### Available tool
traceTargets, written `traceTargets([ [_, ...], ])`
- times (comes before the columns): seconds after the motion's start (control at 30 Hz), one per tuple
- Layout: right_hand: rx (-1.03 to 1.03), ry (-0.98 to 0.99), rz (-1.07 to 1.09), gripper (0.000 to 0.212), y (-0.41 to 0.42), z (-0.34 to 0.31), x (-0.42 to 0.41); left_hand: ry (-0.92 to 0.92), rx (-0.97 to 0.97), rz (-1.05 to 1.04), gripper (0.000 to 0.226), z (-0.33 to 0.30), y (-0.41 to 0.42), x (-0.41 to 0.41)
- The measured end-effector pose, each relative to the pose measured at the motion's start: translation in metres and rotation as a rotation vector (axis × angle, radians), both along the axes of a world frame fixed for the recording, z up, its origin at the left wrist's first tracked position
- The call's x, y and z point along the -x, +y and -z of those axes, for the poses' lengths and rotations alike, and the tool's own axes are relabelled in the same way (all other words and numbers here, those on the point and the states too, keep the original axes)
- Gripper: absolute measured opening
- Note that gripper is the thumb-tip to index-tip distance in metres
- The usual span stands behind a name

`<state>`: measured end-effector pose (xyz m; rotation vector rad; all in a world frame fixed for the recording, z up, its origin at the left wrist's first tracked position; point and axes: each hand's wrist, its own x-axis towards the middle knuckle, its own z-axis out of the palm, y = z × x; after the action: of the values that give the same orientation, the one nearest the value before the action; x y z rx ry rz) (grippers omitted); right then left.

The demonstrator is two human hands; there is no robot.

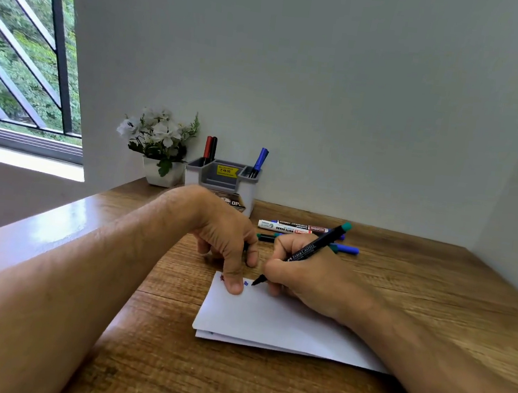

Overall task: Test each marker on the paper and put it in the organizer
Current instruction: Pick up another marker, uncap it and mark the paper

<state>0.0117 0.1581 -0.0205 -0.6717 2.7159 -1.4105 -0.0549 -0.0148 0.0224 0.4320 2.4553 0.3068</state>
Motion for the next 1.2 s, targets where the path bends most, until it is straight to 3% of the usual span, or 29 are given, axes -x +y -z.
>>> traceTargets([
  [1.2,0.015,-0.029,-0.015,0.010,0.0002,-0.0018,0.0009,0.006,0.012,0.002,0.039,-0.0023,0.0019,-0.0048],
])
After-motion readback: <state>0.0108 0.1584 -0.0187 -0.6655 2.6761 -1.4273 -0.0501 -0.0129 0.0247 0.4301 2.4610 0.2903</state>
